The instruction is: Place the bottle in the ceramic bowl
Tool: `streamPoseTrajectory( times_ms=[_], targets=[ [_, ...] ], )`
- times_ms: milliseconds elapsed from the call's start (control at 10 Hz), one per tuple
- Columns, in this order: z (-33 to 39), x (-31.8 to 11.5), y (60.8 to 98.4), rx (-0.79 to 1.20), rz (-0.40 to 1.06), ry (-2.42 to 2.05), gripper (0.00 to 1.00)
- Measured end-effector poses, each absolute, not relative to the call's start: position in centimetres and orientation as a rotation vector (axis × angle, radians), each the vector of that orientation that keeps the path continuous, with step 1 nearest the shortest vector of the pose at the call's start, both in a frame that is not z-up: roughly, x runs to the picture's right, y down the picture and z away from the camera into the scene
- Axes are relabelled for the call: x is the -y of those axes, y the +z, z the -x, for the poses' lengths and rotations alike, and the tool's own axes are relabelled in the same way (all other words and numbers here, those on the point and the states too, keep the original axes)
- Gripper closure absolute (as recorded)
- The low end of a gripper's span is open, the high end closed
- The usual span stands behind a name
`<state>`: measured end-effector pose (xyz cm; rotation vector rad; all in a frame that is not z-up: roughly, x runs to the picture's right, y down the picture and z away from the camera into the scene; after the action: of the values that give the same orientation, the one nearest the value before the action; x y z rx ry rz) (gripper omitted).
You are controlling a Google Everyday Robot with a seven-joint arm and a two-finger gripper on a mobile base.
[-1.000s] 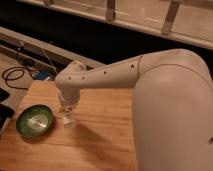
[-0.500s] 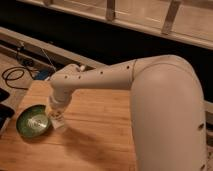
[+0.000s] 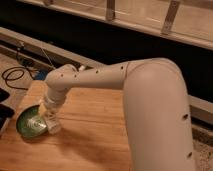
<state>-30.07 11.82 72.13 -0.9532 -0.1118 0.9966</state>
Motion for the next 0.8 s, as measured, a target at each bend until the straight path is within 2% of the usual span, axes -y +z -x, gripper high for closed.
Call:
streamPoseTrajectory(
  times_ms=[800],
  targets=[
    [30.76,-11.94,72.04,0.116,0.961,0.987,1.0]
  ],
)
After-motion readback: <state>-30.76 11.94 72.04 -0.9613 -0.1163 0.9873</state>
